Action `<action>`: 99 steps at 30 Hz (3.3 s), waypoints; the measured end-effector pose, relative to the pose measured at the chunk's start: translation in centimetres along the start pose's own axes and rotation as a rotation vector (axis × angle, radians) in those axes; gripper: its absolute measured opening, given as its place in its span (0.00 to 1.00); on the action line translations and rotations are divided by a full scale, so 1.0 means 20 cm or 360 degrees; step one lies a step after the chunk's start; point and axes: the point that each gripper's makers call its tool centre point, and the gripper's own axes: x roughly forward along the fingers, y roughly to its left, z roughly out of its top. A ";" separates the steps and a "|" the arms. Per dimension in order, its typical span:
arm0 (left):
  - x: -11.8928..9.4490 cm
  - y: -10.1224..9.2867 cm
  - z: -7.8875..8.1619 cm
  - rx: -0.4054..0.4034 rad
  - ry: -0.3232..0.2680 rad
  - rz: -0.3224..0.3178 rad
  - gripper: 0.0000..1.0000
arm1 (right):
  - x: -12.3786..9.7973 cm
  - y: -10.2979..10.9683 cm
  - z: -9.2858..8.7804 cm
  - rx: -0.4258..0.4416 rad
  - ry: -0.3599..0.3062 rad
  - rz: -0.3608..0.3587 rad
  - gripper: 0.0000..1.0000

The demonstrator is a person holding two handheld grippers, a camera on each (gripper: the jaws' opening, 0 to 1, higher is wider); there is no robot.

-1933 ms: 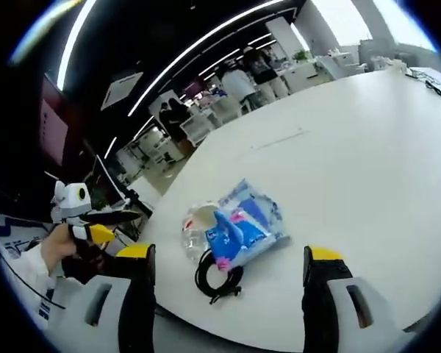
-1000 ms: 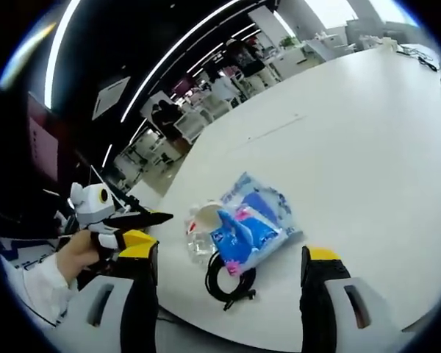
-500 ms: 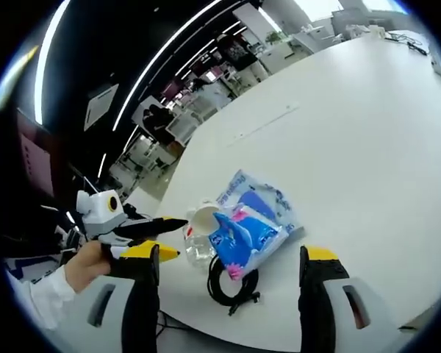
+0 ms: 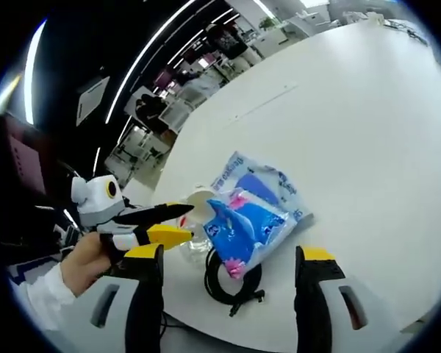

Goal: Arrange the tabletop items into an orderly group along one side of the table until the central work area is clear of visible clutter.

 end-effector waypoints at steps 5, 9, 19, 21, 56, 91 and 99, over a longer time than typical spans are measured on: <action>0.03 0.00 -0.01 0.0001 0.0013 -0.0001 0.61 | 0.06 -0.03 -0.02 0.0030 0.0027 -0.0021 0.69; 0.04 0.02 -0.02 -0.0023 -0.0008 0.0016 0.57 | 0.10 -0.04 -0.06 0.0022 0.0048 -0.0044 0.68; 0.09 0.05 -0.04 -0.0083 -0.0005 0.0028 0.48 | 0.22 -0.09 -0.11 0.0018 0.0087 -0.0086 0.61; 0.10 0.06 -0.06 -0.0077 0.0013 0.0042 0.48 | 0.23 -0.11 -0.12 0.0015 0.0087 -0.0104 0.60; 0.07 0.10 -0.08 -0.0244 -0.0092 0.0171 0.00 | 0.23 -0.20 -0.15 0.0055 0.0129 -0.0163 0.11; -0.39 -0.19 0.21 -0.0229 -0.0477 0.0047 0.00 | -0.16 0.18 0.25 -0.0288 -0.0200 -0.0045 0.10; -0.42 -0.29 0.30 -0.0181 -0.0525 0.0018 0.00 | -0.26 0.20 0.36 -0.0364 -0.0252 -0.0031 0.10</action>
